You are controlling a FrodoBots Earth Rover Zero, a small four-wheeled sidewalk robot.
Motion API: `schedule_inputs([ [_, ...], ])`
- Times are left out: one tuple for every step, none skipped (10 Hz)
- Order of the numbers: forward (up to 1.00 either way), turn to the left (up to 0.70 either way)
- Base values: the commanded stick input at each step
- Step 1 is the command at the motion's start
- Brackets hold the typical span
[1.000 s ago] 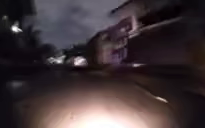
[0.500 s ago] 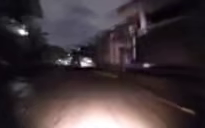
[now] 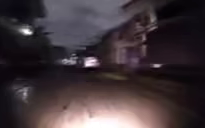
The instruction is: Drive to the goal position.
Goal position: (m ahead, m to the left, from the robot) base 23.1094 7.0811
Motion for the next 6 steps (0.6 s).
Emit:
schedule_inputs([
  [1.0,0.0],
  [1.0,0.27],
  [1.0,0.27],
  [1.0,0.27],
  [1.0,0.27],
  [1.0,0.27],
])
